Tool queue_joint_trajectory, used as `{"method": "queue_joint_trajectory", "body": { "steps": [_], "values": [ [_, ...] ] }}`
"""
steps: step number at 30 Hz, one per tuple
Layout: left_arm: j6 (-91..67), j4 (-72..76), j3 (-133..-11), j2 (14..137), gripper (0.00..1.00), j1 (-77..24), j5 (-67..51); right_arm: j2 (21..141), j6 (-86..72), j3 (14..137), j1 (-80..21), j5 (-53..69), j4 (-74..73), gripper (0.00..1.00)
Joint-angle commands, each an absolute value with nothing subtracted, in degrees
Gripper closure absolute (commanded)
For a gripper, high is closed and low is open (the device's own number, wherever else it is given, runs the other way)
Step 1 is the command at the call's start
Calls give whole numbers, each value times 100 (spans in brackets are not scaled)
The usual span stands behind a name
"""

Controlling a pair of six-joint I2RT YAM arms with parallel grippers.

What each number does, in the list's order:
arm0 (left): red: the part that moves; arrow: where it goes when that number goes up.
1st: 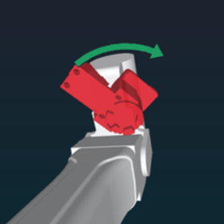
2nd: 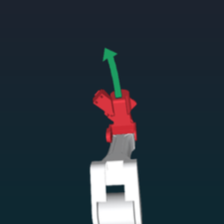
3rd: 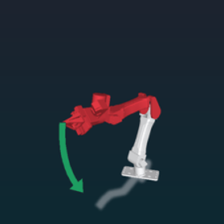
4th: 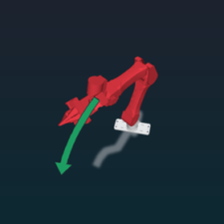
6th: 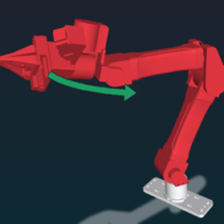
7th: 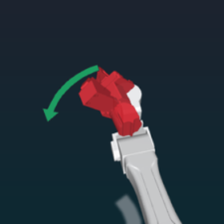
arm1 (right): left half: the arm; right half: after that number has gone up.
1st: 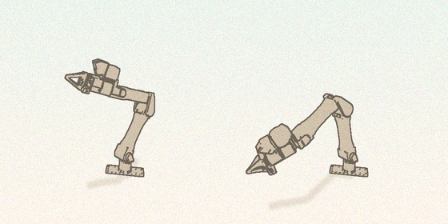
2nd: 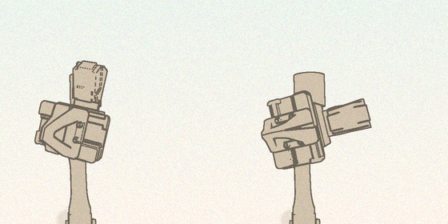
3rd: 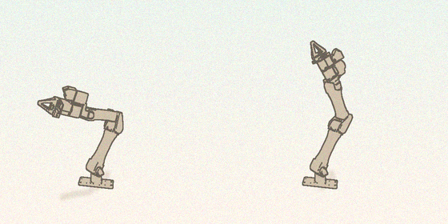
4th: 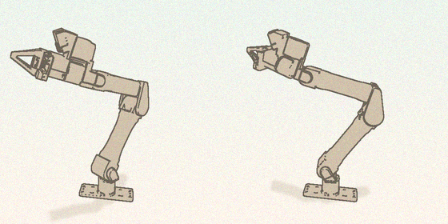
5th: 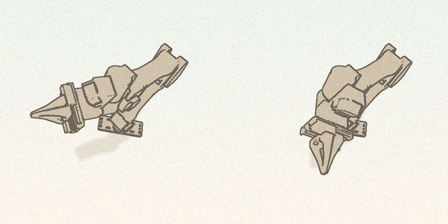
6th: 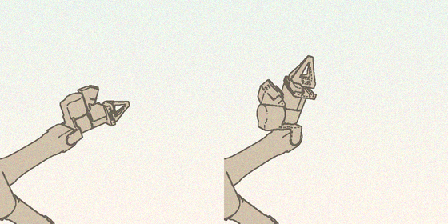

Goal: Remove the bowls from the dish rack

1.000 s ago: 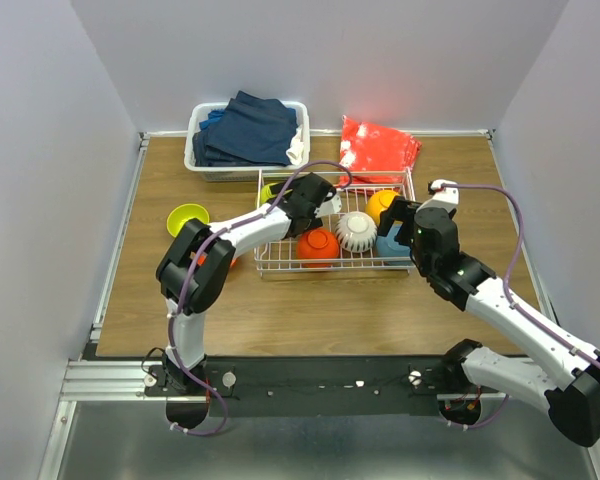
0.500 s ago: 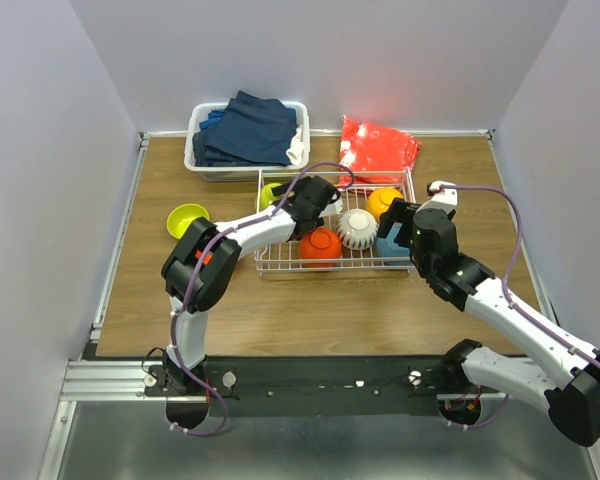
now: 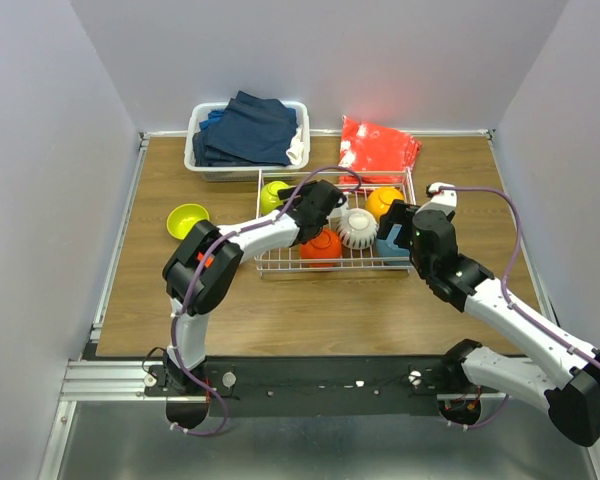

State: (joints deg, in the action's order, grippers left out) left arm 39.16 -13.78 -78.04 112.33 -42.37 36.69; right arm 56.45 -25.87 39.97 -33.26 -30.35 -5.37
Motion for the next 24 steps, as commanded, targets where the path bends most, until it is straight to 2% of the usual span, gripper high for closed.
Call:
{"method": "queue_joint_trajectory", "body": {
  "steps": [1,4,10,14,24],
  "values": [
    [3542,-1556,-7655,10969,52,-4289,3656,5555,-2610,3911,-3305,-3067,-387,1],
    [3463,-1547,-7655,10820,59,-4342,3682,5528,-2619,3911,-3305,-3067,-378,1],
    [3165,-1573,-7734,10504,61,-4438,3630,5476,-2645,3920,-3305,-3024,-369,1],
    [2857,-1626,-7822,10327,70,-4438,3455,5458,-2611,3946,-3305,-2910,-343,1],
    [1882,-1564,-8015,9967,71,-4403,3261,5274,-2479,3972,-3305,-2294,-114,1]
  ]
}}
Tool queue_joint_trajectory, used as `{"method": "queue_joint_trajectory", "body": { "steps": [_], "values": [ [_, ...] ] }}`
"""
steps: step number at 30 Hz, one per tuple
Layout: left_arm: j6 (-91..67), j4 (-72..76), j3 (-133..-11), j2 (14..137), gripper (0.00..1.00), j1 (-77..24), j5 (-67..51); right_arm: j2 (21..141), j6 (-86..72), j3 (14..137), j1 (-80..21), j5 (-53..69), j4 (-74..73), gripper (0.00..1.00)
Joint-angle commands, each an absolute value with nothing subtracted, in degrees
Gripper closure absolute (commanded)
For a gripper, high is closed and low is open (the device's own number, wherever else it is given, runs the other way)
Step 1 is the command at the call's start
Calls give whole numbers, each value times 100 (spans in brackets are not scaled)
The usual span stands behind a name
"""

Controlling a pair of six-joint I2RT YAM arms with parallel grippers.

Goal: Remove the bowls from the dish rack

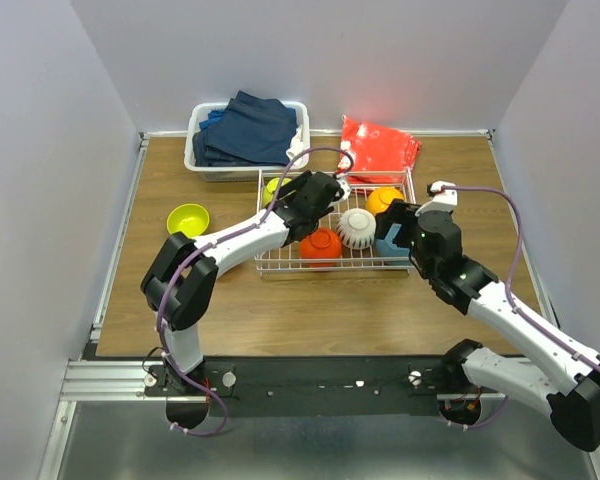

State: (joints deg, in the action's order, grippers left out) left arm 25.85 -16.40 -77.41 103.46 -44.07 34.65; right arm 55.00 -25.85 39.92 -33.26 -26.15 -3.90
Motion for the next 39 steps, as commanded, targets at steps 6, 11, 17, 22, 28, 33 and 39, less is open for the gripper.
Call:
{"method": "queue_joint_trajectory", "body": {
  "steps": [6,11,17,22,28,33,39],
  "values": [
    [724,-1600,-8209,9475,71,-4219,2567,5168,-2373,4210,-3305,-1908,-193,2],
    [-148,-1556,-8192,9010,71,-3973,1804,5106,-2408,4359,-3305,-1618,-176,2],
    [-1622,-1108,-7744,8228,69,-3342,617,5343,-2522,4421,-3305,-1083,121,2],
    [-2495,-353,-6901,7446,68,-2954,-472,5782,-2830,4526,-3305,-449,632,2],
    [-3189,385,-6110,6830,67,-2821,-1159,6670,-3050,4859,-3296,315,1282,2],
    [-3682,1141,-5495,6566,67,-2795,-1546,7302,-3269,5097,-3278,887,1871,3],
    [-3999,1678,-5116,6355,67,-2795,-1714,7830,-3489,5229,-3182,1282,2443,4]
  ]
}}
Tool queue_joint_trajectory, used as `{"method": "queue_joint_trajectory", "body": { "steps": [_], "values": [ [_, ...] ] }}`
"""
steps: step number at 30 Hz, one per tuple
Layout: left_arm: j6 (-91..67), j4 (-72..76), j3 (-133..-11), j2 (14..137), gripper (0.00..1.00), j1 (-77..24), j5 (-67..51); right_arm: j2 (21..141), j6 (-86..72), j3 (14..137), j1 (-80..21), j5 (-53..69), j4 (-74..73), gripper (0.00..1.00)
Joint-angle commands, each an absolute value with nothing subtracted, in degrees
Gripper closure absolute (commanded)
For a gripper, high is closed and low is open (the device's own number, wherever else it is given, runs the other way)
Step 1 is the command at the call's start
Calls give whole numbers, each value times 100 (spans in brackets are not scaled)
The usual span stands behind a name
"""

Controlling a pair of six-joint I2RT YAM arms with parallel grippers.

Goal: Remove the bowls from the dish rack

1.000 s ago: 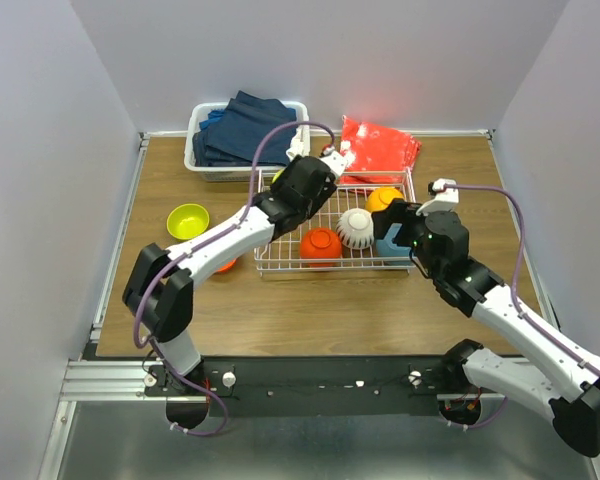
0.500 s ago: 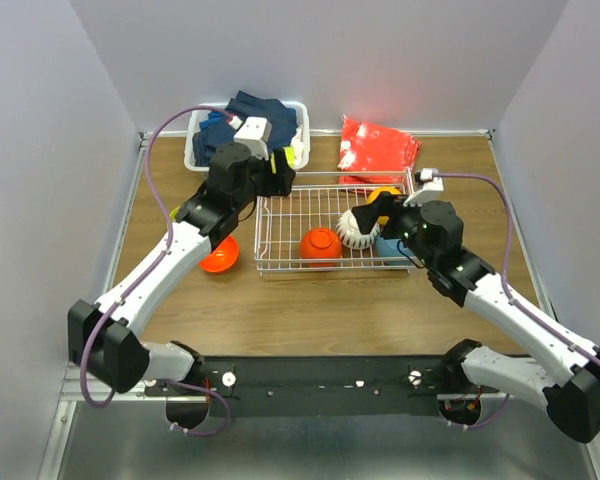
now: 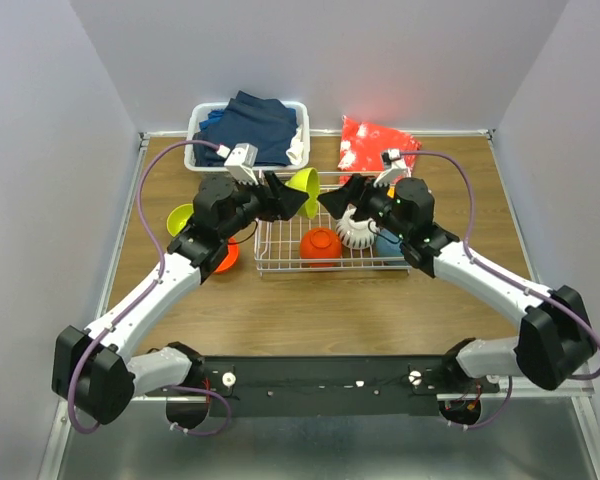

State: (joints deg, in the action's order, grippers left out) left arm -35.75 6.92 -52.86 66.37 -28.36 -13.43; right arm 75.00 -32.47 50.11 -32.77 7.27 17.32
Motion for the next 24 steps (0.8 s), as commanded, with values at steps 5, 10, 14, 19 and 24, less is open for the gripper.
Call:
{"method": "queue_joint_trajectory", "body": {
  "steps": [5,10,14,19,24],
  "values": [
    [-4201,2012,-4913,6302,67,-2795,-1907,8410,-3779,5282,-3103,1906,2987,10],
    [-4254,2197,-4746,6214,67,-2795,-1942,8639,-3850,5291,-3085,2092,3102,31],
    [-4210,2188,-4667,6179,67,-2795,-1907,8561,-3762,5247,-3076,2101,3085,61],
    [-4052,1952,-4649,6249,56,-2795,-1767,8342,-3437,5291,-3076,1829,2655,99],
    [-3482,1023,-4912,6188,15,-2795,-1258,8121,-2937,5422,-3076,1206,1751,99]
  ]
}}
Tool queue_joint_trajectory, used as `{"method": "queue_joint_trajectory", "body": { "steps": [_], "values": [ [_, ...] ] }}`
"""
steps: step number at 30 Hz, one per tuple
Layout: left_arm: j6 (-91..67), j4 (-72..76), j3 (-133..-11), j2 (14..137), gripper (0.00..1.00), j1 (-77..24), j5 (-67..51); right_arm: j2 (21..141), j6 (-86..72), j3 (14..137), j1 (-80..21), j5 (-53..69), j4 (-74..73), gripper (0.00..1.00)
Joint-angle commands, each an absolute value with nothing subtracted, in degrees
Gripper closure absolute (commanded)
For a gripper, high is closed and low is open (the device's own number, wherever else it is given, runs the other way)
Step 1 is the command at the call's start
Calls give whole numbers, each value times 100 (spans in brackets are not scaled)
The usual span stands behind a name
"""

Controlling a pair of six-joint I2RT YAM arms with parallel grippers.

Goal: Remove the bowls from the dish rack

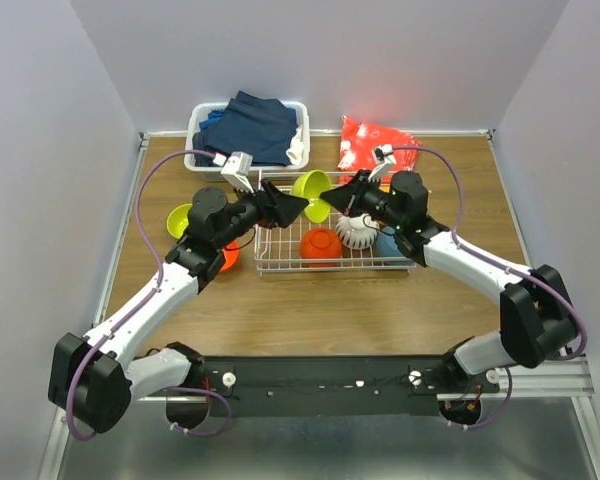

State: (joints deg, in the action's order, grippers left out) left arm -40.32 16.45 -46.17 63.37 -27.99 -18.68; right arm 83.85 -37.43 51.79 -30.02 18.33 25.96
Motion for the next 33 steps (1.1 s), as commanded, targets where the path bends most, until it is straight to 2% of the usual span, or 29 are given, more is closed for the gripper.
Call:
{"method": "queue_joint_trajectory", "body": {
  "steps": [1,2,5,9,14,24,33],
  "values": [
    [-3367,854,-4974,6144,12,-2795,-1013,8104,-2866,5519,-3076,1091,1584,99],
    [-3262,687,-5053,6117,7,-2795,-880,8069,-2796,5598,-3076,951,1173,99],
    [-2901,10,-5352,6012,2,-2804,-449,8095,-2585,5914,-3076,327,329,99],
    [-2593,-1016,-5843,6003,2,-2917,156,8200,-2286,6213,-3076,-489,-491,99],
    [-2040,-1871,-6433,6398,2,-3715,1185,8306,-2162,6547,-3094,-1072,-1317,99],
    [-1890,-2654,-7645,7760,12,-4376,1951,8227,-2083,6645,-3313,-1643,-1705,99],
    [-2021,-2935,-8462,8964,23,-4614,1978,8086,-2109,6425,-3384,-1758,-1679,99]
  ]
}}
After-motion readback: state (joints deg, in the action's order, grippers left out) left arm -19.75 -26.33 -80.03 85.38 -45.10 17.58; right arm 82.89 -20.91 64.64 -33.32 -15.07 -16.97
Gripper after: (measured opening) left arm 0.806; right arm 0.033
